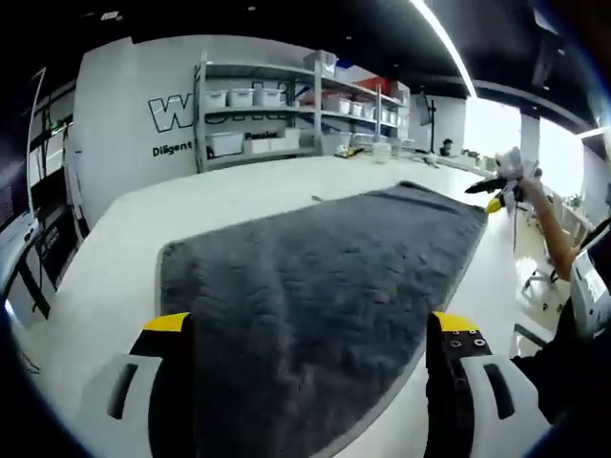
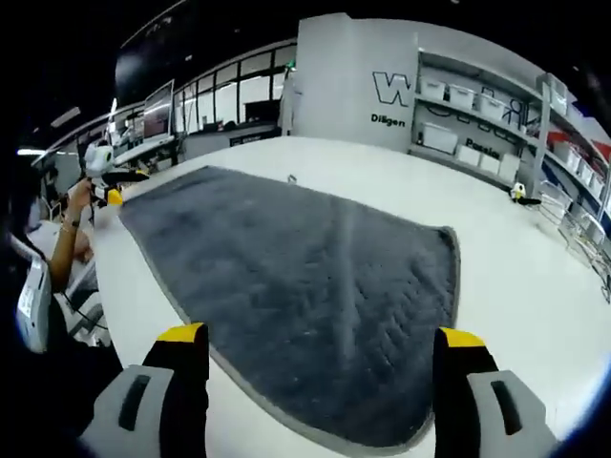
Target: Open the folded towel by lifting each exposed corner and separating the folded layers until the towel lies flat within the target outline without major curled edges
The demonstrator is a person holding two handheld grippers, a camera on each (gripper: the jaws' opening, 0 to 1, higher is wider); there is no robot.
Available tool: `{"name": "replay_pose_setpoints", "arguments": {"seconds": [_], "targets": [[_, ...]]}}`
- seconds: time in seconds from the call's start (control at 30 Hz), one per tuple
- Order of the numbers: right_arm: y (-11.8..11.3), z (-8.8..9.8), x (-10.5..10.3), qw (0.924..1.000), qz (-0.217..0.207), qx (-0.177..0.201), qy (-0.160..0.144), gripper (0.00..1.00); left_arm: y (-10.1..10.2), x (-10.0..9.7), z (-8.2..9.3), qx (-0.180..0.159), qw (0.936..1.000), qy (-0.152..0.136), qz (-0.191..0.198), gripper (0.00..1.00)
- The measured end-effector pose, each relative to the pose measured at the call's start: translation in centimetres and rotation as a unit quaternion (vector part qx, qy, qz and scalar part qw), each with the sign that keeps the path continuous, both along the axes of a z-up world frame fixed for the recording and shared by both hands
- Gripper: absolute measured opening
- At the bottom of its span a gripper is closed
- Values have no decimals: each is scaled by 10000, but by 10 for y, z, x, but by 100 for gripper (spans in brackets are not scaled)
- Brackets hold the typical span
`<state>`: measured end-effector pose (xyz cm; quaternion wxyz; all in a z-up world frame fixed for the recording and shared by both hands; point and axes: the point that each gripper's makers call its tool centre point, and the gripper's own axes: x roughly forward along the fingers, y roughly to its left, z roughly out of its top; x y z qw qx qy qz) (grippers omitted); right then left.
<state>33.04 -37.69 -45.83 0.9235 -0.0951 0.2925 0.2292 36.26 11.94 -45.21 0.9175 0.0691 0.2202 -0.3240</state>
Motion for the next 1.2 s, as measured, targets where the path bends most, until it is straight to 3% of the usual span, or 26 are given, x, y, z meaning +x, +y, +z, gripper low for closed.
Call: {"name": "replay_pose_setpoints", "arguments": {"seconds": [0.17,0.3,0.4,0.6,0.73,0.83,0.87,0.9,1.07,1.2], "targets": [[21,-1,-10,9998,170,56,-17,97,-1,-18,-3,48,9998,-122,176,99],[69,10,-11,9970,667,201,-349,95,-15,-34,-4,-111,9999,-84,40,99],[103,15,-11,9926,1098,271,-452,86,-21,-38,-6,-117,9999,-84,0,99],[177,13,-13,9762,2088,427,-411,65,-31,-41,-10,-199,9997,-19,-129,99],[217,1,-16,9630,2634,543,-192,55,-32,-41,-10,-217,9996,8,-156,99],[250,-9,-22,9471,3160,557,-23,45,-34,-41,-12,-245,9996,23,-123,99],[263,-9,-25,9367,3453,583,-66,38,-35,-41,-13,-287,9995,31,-123,99],[271,-8,-24,9342,3503,666,-83,34,-36,-41,-13,-317,9994,36,-125,99],[296,-21,-23,9250,3772,456,41,29,-35,-44,-17,-260,9996,71,-120,99],[296,-34,-23,9229,3812,455,291,24,-29,-48,-15,-269,9996,45,-67,99]]}}
